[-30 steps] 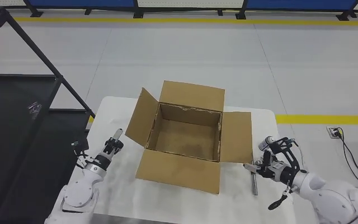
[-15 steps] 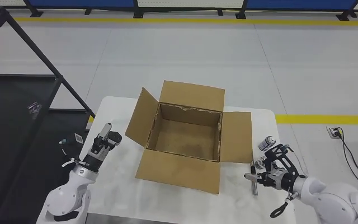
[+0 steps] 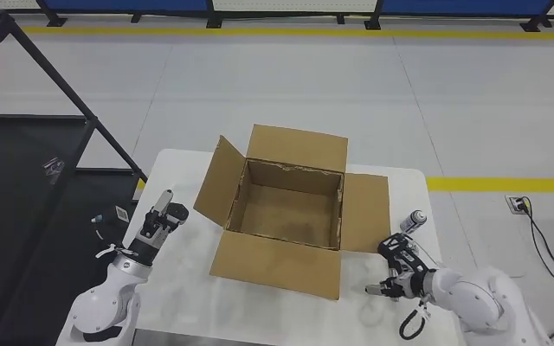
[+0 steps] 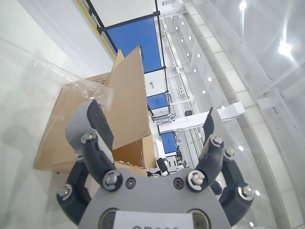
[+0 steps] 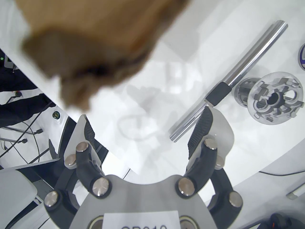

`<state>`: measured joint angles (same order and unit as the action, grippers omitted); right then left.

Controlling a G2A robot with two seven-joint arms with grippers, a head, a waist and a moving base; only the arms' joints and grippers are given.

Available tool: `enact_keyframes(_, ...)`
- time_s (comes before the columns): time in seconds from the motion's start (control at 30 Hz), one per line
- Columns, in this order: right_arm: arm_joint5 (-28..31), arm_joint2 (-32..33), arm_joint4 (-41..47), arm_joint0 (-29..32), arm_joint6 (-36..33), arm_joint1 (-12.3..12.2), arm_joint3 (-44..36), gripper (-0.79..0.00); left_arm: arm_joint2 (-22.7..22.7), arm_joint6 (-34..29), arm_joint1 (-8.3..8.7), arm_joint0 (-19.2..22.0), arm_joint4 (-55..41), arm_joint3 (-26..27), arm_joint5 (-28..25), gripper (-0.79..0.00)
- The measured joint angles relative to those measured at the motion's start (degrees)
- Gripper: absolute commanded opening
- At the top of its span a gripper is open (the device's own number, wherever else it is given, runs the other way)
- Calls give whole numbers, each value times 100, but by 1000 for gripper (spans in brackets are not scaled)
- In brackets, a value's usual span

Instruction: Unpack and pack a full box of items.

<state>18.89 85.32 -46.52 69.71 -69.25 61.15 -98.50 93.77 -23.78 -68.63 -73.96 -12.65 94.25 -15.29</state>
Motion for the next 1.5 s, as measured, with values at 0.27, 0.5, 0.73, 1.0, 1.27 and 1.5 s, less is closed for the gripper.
enact_keyframes(0.27, -329, -304, -98, -462, 447, 28, 758, 0, 0, 0, 0, 0, 0, 0, 0, 0)
enact_keyframes(0.5, -234, -341, 23, -656, 593, 9, 1124, 0, 0, 0, 0, 0, 0, 0, 0, 0)
enact_keyframes(0.73, -491, -315, -10, -744, 891, -9, 1391, 0, 0, 0, 0, 0, 0, 0, 0, 0)
enact_keyframes(1.0, -606, -37, 115, -588, 1088, -68, 1383, 0, 0, 0, 0, 0, 0, 0, 0, 0)
enact_keyframes(1.27, -887, -297, -88, -578, 1058, -65, 1302, -259, 0, 0, 0, 0, 0, 0, 0, 0)
enact_keyframes(1.5, -1370, -519, -420, -635, 1173, -42, 1271, -345, 0, 0, 0, 0, 0, 0, 0, 0)
